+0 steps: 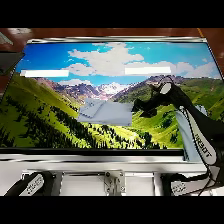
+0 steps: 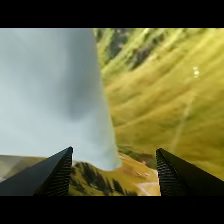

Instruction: Fold the shirts.

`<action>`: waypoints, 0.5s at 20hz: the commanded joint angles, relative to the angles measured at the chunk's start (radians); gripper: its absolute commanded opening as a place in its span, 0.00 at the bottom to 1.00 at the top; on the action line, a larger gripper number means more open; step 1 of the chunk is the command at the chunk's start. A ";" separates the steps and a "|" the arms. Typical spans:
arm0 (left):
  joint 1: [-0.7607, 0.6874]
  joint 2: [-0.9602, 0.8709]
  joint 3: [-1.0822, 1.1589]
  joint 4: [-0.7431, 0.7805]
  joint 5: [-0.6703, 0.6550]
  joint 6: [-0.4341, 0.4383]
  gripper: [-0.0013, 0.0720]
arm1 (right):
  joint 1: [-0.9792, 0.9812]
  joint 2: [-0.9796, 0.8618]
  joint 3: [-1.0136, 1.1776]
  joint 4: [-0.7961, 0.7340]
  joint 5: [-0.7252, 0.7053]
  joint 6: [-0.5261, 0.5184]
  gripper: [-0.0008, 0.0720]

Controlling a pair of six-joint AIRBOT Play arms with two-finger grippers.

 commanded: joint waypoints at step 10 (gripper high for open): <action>0.000 0.001 0.000 -0.002 0.000 0.000 0.06 | 0.051 -0.133 -0.002 0.241 -0.050 -0.133 0.85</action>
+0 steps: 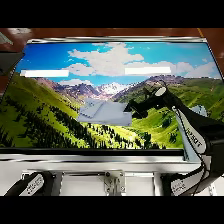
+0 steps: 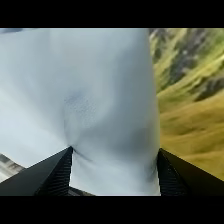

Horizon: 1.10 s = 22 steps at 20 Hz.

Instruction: Fold the shirts.

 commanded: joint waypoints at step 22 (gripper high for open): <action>0.000 0.001 0.000 -0.002 -0.082 0.000 0.06 | -0.557 0.279 0.797 -0.169 0.504 0.335 0.09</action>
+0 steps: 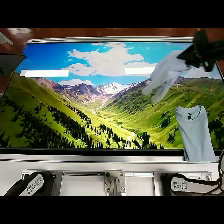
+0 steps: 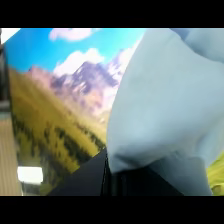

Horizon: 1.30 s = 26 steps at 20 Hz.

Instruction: Fold the shirts.

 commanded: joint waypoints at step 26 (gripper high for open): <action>0.000 0.003 0.000 0.000 -0.016 0.016 0.06 | -0.311 0.120 -0.245 -0.803 0.289 0.081 0.09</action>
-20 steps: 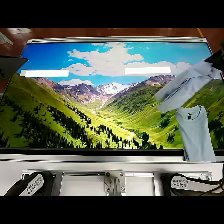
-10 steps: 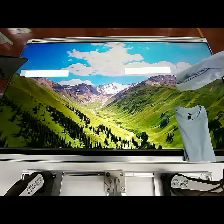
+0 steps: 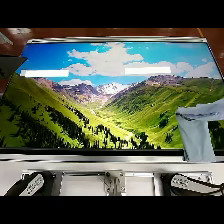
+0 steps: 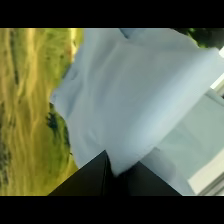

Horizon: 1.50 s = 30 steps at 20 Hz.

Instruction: Fold the shirts.

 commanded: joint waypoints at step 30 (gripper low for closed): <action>-0.494 -0.166 0.005 1.141 0.215 -0.486 0.06 | 0.383 0.328 -0.550 0.208 -0.552 -0.216 0.81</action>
